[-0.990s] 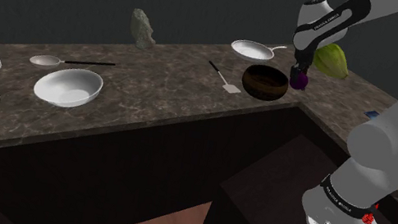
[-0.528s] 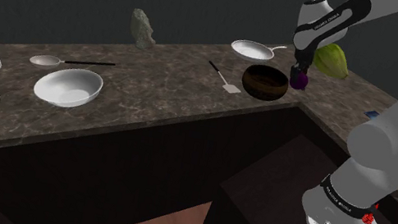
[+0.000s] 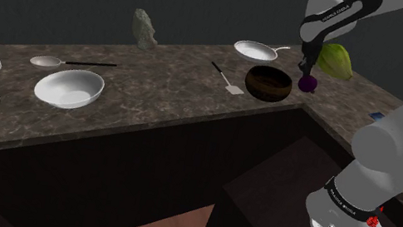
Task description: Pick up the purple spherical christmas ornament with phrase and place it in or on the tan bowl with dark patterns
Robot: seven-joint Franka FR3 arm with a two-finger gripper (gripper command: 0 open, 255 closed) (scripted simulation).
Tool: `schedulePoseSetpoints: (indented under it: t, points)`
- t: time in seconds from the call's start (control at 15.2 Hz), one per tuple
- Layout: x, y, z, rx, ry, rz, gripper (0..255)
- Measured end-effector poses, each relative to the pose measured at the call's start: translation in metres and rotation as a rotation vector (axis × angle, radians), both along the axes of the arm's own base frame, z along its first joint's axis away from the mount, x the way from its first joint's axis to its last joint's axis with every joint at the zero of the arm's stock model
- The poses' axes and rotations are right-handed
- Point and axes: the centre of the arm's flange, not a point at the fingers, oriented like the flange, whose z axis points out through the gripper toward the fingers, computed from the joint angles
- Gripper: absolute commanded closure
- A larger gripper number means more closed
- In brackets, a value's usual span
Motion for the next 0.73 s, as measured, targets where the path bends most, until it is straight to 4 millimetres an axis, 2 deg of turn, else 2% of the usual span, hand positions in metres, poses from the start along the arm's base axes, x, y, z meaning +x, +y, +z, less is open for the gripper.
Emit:
schedulePoseSetpoints:
  t: [0.2,0.26,0.33,0.4,0.59,0.66,0.73]
  points:
    - [-0.001,0.001,0.017,0.001,0.001,-0.001,255]
    - [-0.001,0.001,0.017,0.001,0.001,-0.001,0]
    - [-0.001,0.001,0.017,0.001,0.001,-0.001,0]
    - [-0.009,-0.008,0.018,0.029,-0.024,-0.022,0]
    - [-0.065,-0.054,0.017,0.238,-0.193,-0.183,0]
    - [-0.083,-0.065,0.014,0.307,-0.253,-0.236,0]
    - [-0.092,-0.071,0.010,0.344,-0.289,-0.264,0]
